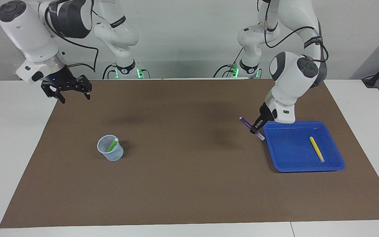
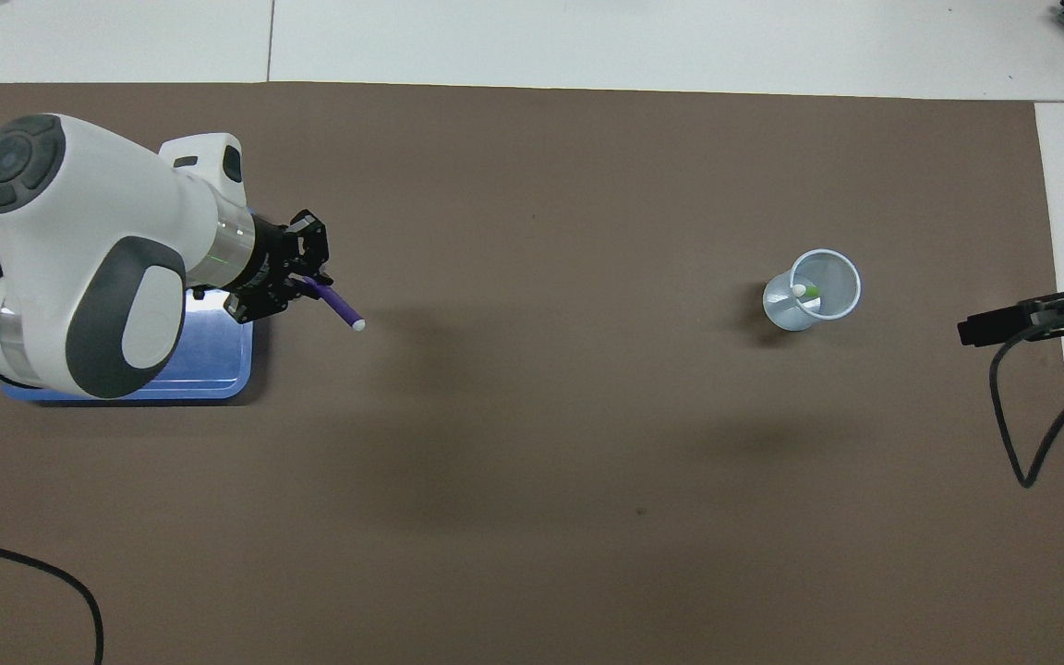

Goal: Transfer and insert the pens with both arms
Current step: 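Lift the purple pen and carry it toward the right gripper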

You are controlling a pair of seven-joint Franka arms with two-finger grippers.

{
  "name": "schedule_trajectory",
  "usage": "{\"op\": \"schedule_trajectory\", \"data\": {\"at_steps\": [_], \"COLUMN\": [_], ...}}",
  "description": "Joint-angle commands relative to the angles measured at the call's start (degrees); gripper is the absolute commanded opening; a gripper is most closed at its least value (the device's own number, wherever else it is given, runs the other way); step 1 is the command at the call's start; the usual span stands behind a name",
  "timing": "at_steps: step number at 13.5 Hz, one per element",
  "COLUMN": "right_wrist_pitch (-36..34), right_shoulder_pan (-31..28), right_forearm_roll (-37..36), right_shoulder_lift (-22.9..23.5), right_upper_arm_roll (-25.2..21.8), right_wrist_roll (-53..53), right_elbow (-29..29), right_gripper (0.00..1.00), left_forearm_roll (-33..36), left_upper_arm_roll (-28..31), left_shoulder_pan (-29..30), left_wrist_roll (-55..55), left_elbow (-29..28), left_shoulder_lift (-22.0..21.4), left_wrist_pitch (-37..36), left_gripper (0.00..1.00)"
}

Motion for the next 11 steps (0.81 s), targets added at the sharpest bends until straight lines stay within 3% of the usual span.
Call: {"op": "schedule_trajectory", "data": {"at_steps": [1, 4, 8, 11], "right_wrist_pitch": [-0.4, -1.1, -0.1, 1.0], "right_shoulder_pan": [-0.8, -1.0, -0.9, -0.2], "right_forearm_roll": [0.5, 11.6, 28.3, 36.6], "right_shoulder_lift": [-1.4, -1.7, -3.8, -3.8], "right_upper_arm_roll": [0.4, 0.3, 0.3, 0.3], "right_wrist_roll": [-2.7, -2.6, 0.2, 1.7], "right_elbow": [-1.1, -1.9, -5.7, -5.8], "right_gripper": [1.00, 1.00, 1.00, 1.00], "left_forearm_roll": [-1.8, -1.8, -1.8, -1.8], "left_upper_arm_roll": [-3.3, -3.6, -3.6, -3.6], "left_shoulder_pan": [-1.7, -7.9, -12.1, -15.1], "left_wrist_roll": [-13.4, -30.4, -43.0, -57.5], "left_elbow": [0.7, 0.1, -0.1, -0.1], "left_shoulder_lift": [-0.4, 0.0, 0.4, 1.7], "left_wrist_pitch": [-0.1, 8.9, 14.5, 24.4], "left_gripper": [0.00, 0.00, 0.00, 0.00]}}
